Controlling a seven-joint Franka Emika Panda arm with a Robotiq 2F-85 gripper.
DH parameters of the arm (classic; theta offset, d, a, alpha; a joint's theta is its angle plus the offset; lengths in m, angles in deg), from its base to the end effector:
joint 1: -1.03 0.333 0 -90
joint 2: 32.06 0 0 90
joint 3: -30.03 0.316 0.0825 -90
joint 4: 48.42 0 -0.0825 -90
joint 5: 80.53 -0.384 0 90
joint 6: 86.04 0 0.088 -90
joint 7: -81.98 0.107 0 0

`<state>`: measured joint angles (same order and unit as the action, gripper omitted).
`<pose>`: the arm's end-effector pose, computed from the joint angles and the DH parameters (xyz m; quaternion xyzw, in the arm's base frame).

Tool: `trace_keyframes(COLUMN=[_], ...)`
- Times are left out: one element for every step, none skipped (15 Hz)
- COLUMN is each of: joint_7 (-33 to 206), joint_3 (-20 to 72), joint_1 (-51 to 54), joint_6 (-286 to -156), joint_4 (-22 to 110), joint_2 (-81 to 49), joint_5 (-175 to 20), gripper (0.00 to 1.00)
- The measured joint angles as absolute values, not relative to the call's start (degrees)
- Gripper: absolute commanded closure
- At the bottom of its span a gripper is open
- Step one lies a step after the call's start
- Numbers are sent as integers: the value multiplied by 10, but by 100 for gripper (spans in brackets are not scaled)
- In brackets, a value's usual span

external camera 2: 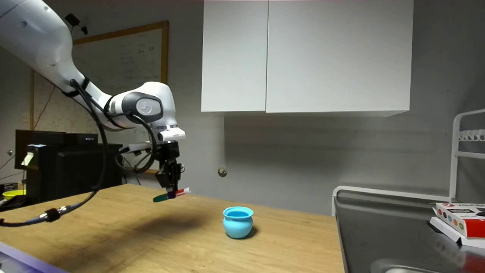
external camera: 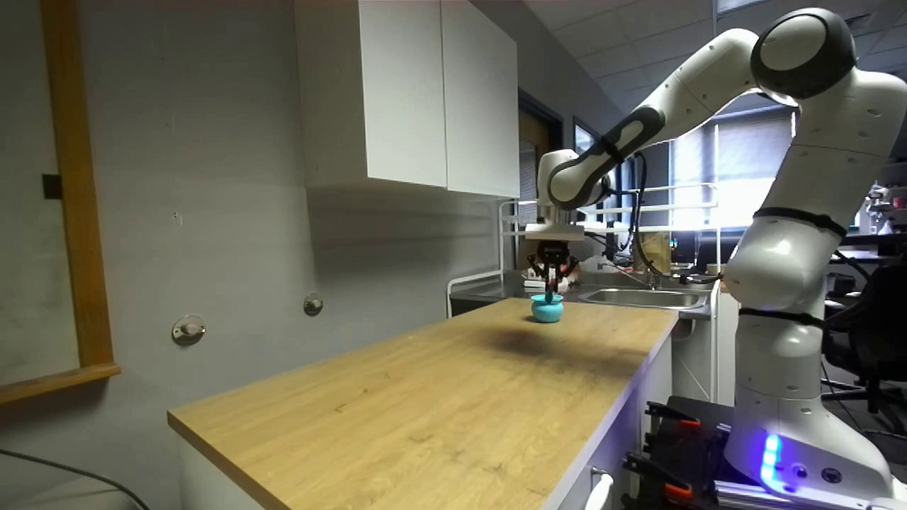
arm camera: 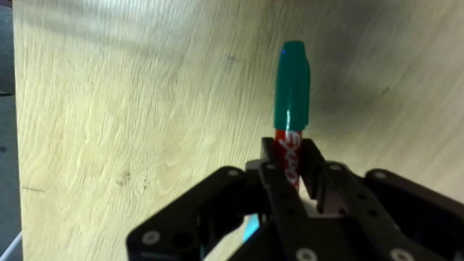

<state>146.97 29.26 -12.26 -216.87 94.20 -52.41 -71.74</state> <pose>0.4252 -0.1103 0.4302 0.7962 -0.5975 0.0927 0.0214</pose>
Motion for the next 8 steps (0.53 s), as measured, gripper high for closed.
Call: trace_keyframes(joint_7=[1492, 1515, 1540, 1564, 1589, 1614, 1637, 1658], joint_3=[294, 296, 298, 301, 303, 306, 307, 307], joint_1=[-133, -145, -155, -165, -174, -182, -187, -190], joint_6=[-2169, -2167, -2165, -2160, -2154, -2145, -2132, -2118], joint_4=[933, 921, 908, 895, 880, 865, 849, 833], joint_2=[-531, -534, -534, -533, -530, -526, -519, -511], joint_5=[-699, -678, -655, -632, -608, -583, -559, -536], gripper=[94, 94, 94, 94, 94, 94, 94, 94])
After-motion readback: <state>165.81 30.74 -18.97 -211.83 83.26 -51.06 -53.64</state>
